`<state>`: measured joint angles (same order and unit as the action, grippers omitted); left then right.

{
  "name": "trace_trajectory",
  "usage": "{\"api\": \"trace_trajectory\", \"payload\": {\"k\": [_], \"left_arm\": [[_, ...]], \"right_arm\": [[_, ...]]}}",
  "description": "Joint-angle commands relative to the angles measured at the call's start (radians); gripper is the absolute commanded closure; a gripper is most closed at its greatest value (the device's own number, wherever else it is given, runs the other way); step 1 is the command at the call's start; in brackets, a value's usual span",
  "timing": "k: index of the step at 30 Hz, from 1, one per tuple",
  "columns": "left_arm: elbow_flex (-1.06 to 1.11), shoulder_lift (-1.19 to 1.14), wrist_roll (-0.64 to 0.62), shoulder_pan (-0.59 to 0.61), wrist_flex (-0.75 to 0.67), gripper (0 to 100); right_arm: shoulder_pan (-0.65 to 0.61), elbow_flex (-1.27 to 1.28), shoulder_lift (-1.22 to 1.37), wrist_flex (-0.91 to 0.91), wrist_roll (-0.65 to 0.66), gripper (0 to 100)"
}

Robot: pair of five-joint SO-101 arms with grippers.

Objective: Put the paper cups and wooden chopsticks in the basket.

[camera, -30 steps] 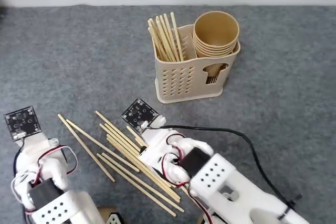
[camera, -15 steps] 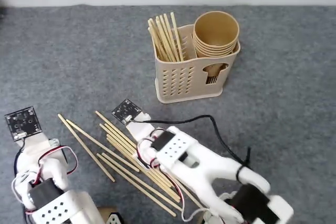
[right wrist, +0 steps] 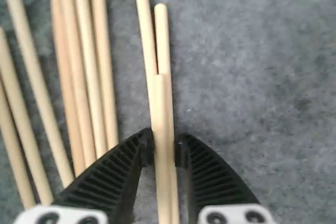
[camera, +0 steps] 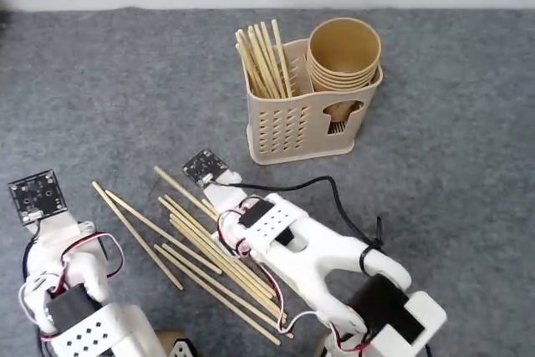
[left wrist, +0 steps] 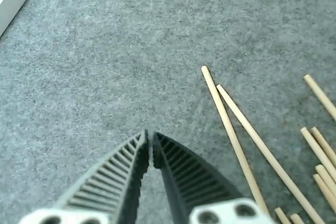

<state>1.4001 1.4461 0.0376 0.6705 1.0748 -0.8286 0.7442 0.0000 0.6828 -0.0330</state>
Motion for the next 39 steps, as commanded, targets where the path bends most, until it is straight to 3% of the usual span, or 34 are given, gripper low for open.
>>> {"api": "trace_trajectory", "payload": {"k": [1, 12, 23, 31, 39], "left_arm": [[-0.005, 0.012, 0.014, 0.002, -0.018, 99], [-0.002, 0.012, 0.014, 0.002, -0.023, 99], [-0.002, 0.012, 0.014, -0.002, -0.023, 99], [-0.002, 0.012, 0.014, -0.003, -0.023, 99], [-0.002, 0.012, 0.014, -0.003, -0.023, 99]], "right_arm": [[0.001, -0.040, 0.019, -0.022, 0.023, 94.6], [0.001, -0.040, -0.045, 0.033, 0.049, 99.1], [0.013, -0.043, -0.642, 0.259, 0.107, 99.1], [0.053, -0.318, -0.808, 0.456, 0.106, 99.1], [0.130, -0.509, -0.809, 0.349, 0.104, 99.1]]}}
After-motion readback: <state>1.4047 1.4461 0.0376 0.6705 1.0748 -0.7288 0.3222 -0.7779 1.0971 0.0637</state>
